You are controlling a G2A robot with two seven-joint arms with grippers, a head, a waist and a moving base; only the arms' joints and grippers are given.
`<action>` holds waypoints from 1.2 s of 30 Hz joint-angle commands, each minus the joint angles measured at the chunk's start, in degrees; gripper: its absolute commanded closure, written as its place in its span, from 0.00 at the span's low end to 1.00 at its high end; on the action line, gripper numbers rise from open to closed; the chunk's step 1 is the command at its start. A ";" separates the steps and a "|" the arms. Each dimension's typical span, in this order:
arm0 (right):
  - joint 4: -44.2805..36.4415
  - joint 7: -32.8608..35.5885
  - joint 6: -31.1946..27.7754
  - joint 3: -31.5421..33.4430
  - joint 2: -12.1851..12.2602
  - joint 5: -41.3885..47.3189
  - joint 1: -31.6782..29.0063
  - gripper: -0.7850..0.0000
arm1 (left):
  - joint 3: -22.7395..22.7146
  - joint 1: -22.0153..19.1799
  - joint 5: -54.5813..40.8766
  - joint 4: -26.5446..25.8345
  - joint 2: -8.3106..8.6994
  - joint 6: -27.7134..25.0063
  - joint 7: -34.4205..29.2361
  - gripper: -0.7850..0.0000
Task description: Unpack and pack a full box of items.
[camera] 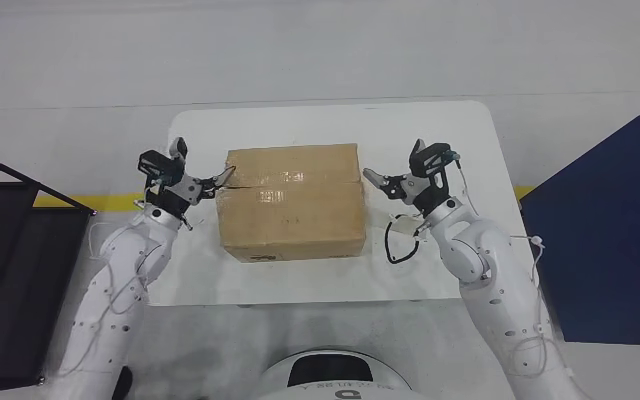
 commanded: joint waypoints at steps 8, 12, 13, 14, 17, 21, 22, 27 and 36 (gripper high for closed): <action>0.00 0.00 0.00 0.00 0.00 0.00 0.00 0.00 | -0.18 3.04 2.29 -5.01 0.05 -0.46 0.50 0.00; 0.00 0.00 0.00 0.00 0.00 0.00 0.00 0.00 | 1.06 2.69 2.87 -5.76 -0.21 0.53 1.04 0.00; 0.00 0.00 0.00 0.00 0.00 0.00 0.00 0.00 | 0.78 2.70 2.63 -5.88 -0.26 1.51 1.52 0.00; 0.00 0.00 0.00 0.00 0.00 0.00 0.00 0.00 | 0.43 2.79 2.05 -5.91 -0.32 2.40 1.82 0.00; 0.00 0.00 0.00 0.00 0.00 0.00 0.00 0.00 | -2.14 2.71 -1.44 -5.65 -0.53 6.81 2.09 0.00; 0.00 0.00 0.00 0.00 0.00 0.00 0.00 0.00 | -3.30 3.72 -6.50 -8.25 -0.58 3.19 1.95 0.00; 0.00 0.00 0.00 0.00 0.00 0.00 0.00 0.00 | -3.03 4.40 -5.69 -9.35 -0.49 1.44 1.82 0.00; 0.00 0.00 0.00 0.00 0.00 0.00 0.00 0.00 | 1.51 5.48 2.14 -10.34 -0.64 0.29 0.83 0.00; 0.00 0.00 0.00 0.00 0.00 0.00 0.00 0.00 | 6.95 0.00 11.20 -1.83 -1.67 9.00 2.11 0.00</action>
